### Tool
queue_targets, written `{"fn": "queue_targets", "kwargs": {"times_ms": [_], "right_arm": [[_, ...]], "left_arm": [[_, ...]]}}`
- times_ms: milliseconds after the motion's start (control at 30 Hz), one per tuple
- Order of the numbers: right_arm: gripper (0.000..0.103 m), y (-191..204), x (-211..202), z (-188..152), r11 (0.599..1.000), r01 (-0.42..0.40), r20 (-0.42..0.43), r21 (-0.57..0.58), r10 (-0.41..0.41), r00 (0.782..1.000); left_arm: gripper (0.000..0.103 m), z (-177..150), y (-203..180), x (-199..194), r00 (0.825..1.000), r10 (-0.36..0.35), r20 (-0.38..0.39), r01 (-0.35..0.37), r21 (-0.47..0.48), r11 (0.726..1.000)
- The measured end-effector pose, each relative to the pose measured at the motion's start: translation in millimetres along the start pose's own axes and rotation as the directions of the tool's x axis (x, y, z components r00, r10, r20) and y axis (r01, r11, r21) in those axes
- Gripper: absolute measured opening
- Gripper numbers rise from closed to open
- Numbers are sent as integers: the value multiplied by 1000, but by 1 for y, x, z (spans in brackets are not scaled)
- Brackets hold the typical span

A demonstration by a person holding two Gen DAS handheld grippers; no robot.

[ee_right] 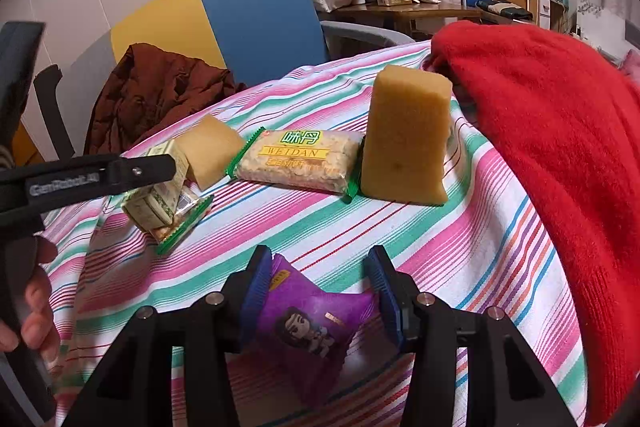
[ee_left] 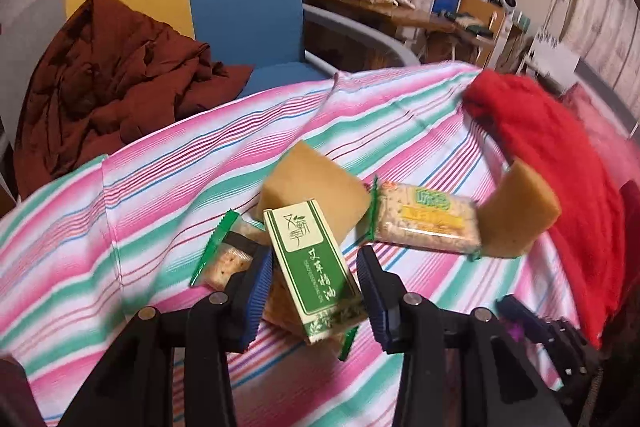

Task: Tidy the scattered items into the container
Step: 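Grasp the purple snack packet with the right gripper while the left grasps the green box, then carry the packet and green box into the gold tray and open both grippers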

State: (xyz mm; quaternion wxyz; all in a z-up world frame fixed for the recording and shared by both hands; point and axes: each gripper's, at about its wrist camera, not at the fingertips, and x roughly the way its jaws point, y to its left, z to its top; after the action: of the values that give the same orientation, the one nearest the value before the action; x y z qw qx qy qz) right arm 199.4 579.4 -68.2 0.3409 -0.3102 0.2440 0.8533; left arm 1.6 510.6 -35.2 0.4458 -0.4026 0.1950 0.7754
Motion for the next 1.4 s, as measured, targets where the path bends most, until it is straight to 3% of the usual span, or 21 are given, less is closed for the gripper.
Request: {"fn": "queue_targets", "kwargs": {"times_ms": [33, 133, 500, 533, 567, 800, 867, 933, 1000, 1033, 1100, 1167, 1200, 1267, 1400], "right_arm": [[50, 0, 0, 0, 1000, 1, 0, -3, -1, 1000], [50, 1, 0, 0, 1000, 2, 2, -4, -2, 1000], [47, 11, -4, -1, 999, 27, 24, -45, -26, 999], [42, 13, -5, -1, 998, 30, 30, -55, -28, 999], [30, 17, -7, -1, 997, 32, 43, -73, -29, 999], [29, 41, -19, -2, 982, 53, 102, -183, -35, 994], [14, 40, -25, -1, 983, 39, 122, -182, -17, 992], [10, 39, -30, 0, 983, 27, 120, -180, -6, 993], [10, 35, -34, -1, 986, -5, 107, -168, 24, 994], [10, 30, -36, 0, 986, -70, 90, -149, 84, 992], [23, 23, -40, 0, 991, -58, 85, -119, 69, 994], [85, 21, -42, 0, 992, -49, 82, -120, 59, 995], [93, 21, -44, -1, 991, -63, 92, -121, 74, 993], [96, 25, -50, -2, 987, -95, 97, -133, 108, 989], [96, 44, -53, -12, 970, -151, 20, -191, 158, 987]], "left_arm": [[42, 0, -1, 3, 1000, 23, -4, -23, 7, 1000], [31, -5, 0, 3, 1000, 2, 14, -2, 4, 1000], [31, -45, 17, -38, 993, -11, 117, 17, -50, 999], [31, -50, 17, -45, 991, -10, 132, 18, -54, 998], [31, -56, 18, -52, 990, -15, 142, 23, -55, 998], [31, -102, 25, -95, 983, -36, 182, 55, -98, 994], [31, -113, 29, -106, 981, -43, 189, 66, -115, 991], [31, -125, 33, -118, 979, -51, 196, 77, -129, 989], [31, -136, 38, -127, 978, -56, 201, 87, -148, 985], [31, -141, 40, -131, 977, -61, 202, 94, -158, 983], [31, -150, 44, -136, 976, -64, 206, 100, -172, 980], [31, -159, 46, -139, 977, -66, 204, 105, -182, 978], [31, -162, 47, -140, 977, -67, 203, 106, -185, 977], [31, -169, 49, -143, 976, -73, 205, 114, -196, 974], [31, -177, 54, -153, 972, -79, 220, 126, -206, 970]]}}
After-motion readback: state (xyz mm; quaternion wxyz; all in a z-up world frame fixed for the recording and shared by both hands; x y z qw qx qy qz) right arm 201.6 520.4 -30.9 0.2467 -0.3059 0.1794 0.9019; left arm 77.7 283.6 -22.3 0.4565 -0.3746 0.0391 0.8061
